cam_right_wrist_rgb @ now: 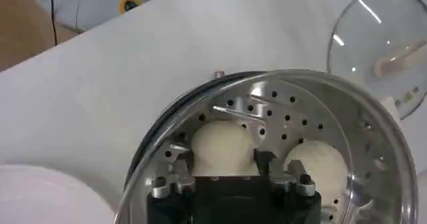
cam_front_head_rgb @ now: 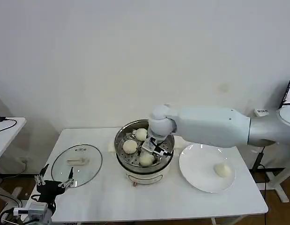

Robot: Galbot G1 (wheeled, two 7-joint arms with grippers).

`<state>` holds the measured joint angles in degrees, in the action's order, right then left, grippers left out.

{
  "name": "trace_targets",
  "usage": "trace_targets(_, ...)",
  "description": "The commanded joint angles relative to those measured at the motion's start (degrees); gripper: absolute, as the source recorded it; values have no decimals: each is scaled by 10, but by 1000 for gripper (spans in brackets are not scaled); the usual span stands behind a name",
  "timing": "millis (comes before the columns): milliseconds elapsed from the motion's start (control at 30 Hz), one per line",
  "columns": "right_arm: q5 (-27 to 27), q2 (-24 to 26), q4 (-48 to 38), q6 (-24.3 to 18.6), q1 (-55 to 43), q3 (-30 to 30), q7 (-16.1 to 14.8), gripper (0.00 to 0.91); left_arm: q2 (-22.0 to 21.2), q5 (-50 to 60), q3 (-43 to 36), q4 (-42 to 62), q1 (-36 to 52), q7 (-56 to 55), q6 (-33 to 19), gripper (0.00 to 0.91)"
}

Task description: Take steamed baozi put them in steamer then cover it.

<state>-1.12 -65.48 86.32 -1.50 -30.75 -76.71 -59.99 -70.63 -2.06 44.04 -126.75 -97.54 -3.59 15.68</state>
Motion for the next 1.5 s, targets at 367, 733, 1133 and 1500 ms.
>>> trace_targets(367, -86, 96, -11, 97, -64, 55, 19, 907, 26, -13, -7, 6, 19, 2, 5, 907)
trace_targets(733, -89, 314, 29, 164, -76, 47, 14, 907, 53, -28, -17, 15, 39, 4, 8, 907)
trace_targets(1133, 9, 467, 67, 114, 91, 124, -30, 907, 53, -24, -31, 24, 37, 6, 5, 907)
trace_targets(1500, 78, 472, 32, 135, 344, 312, 2, 907, 52, -21, -28, 28, 28, 6, 5, 907)
